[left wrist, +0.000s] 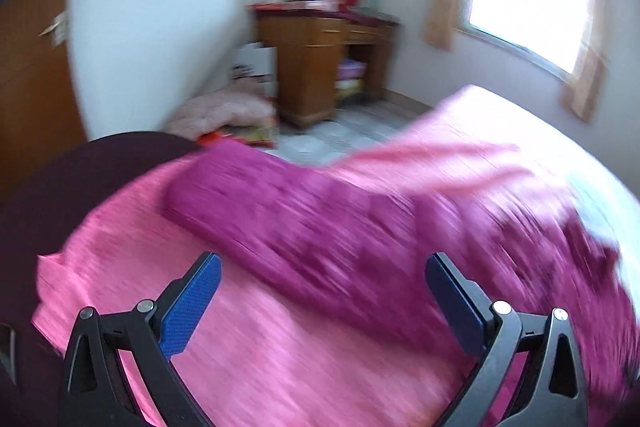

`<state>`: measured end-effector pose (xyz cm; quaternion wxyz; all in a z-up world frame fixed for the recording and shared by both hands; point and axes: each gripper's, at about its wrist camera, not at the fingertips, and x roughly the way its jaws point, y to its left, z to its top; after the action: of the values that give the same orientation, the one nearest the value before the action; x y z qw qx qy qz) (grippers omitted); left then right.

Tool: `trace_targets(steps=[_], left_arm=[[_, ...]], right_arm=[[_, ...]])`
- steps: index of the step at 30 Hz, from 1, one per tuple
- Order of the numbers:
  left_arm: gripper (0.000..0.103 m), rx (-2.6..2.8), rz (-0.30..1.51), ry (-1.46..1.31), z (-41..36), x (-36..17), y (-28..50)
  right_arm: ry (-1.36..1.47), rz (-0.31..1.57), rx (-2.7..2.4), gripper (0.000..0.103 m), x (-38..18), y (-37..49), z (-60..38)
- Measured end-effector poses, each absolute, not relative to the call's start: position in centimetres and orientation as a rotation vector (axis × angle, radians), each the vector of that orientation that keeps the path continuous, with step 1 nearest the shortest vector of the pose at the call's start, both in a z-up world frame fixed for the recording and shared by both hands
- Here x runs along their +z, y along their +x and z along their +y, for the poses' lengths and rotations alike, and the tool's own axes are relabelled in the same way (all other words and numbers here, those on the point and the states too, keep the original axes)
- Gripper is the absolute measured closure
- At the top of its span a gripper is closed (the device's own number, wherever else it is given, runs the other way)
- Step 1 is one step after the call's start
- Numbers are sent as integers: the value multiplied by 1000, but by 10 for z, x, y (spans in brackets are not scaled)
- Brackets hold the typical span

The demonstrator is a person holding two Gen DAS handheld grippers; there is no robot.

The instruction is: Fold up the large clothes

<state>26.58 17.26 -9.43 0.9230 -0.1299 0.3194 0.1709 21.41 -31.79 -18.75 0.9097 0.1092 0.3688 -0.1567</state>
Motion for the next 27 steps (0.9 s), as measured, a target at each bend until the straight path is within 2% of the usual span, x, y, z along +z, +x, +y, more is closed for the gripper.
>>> trace_targets(steps=[6, 7, 8, 10, 15, 16, 18, 19, 20, 27], left_arm=[[1, 563, 766, -400, 255, -117, 308], [4, 574, 785, -410, 261, -122, 313], [20, 576, 791, -414, 263, -127, 315], [38, 591, 843, -417, 265, -140, 323], [39, 603, 824, -396, 259, -149, 325], [43, 607, 819, -387, 257, -148, 325], [57, 624, 801, -373, 255, -145, 325], [80, 600, 789, -387, 256, -145, 325], [89, 563, 781, -414, 258, -144, 325], [94, 487, 646, -348, 224, -103, 313]], right_arm=[[218, 762, -328, 25, -190, 218, -315], [216, 763, -329, 25, -190, 219, -315], [214, 764, -330, 25, -190, 219, -314], [210, 766, -332, 25, -191, 220, -314], [203, 770, -334, 24, -191, 220, -313], [203, 770, -334, 24, -191, 220, -313], [204, 770, -334, 24, -191, 220, -313], [204, 769, -334, 24, -191, 220, -313], [203, 770, -334, 24, -191, 220, -313], [206, 767, -333, 24, -191, 220, -313]])
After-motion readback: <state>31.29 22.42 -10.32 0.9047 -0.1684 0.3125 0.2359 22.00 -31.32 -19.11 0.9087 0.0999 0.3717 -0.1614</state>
